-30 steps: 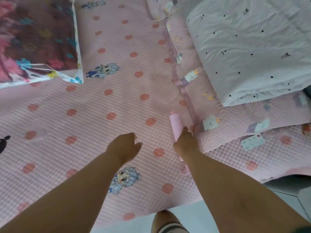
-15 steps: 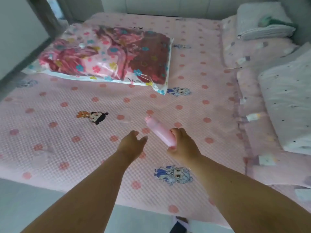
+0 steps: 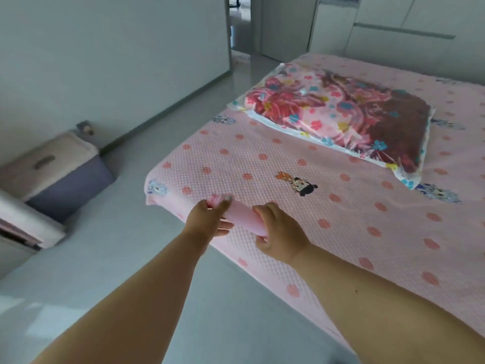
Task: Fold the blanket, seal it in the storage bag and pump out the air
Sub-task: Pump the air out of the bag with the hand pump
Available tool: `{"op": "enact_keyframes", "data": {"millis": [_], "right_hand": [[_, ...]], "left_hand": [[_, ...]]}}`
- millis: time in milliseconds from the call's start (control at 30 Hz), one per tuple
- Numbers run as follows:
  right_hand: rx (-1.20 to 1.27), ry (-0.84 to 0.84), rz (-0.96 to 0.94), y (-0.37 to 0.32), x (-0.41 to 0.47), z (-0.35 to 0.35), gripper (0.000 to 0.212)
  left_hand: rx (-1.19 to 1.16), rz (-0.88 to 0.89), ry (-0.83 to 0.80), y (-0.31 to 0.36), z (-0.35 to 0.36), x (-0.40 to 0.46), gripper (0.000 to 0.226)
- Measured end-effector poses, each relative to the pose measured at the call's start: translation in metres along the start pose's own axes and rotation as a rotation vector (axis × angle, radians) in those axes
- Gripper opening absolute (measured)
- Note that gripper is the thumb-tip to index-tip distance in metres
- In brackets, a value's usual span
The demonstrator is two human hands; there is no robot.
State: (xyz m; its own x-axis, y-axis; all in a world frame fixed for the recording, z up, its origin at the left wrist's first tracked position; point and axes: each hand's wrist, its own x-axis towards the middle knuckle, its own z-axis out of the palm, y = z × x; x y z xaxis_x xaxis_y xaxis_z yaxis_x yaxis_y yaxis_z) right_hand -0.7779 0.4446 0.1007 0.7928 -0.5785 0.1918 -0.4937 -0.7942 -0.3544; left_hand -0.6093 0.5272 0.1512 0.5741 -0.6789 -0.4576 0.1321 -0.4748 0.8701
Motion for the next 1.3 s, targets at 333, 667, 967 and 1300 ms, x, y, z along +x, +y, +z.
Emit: {"op": "enact_keyframes", "data": {"millis": [333,667,967,1300], "right_hand": [[-0.042,0.183,-0.11,-0.115,0.161,0.063,0.061],[0.711,-0.012,0.49,-0.183,0.41,0.1,0.045],[1.668,-0.194,0.94,-0.232,0.58,0.14,0.046],[1.85,0.21,1.043,-0.288,0.755,0.194,0.037]], "left_hand": [[-0.431,0.033,0.23,0.009,-0.157,0.074,0.016],[-0.723,0.032,0.268,0.09,-0.279,0.225,0.034],[-0.624,0.043,0.198,0.14,-0.376,0.342,0.033],[-0.434,-0.021,0.071,0.191,-0.524,0.519,0.026]]}}
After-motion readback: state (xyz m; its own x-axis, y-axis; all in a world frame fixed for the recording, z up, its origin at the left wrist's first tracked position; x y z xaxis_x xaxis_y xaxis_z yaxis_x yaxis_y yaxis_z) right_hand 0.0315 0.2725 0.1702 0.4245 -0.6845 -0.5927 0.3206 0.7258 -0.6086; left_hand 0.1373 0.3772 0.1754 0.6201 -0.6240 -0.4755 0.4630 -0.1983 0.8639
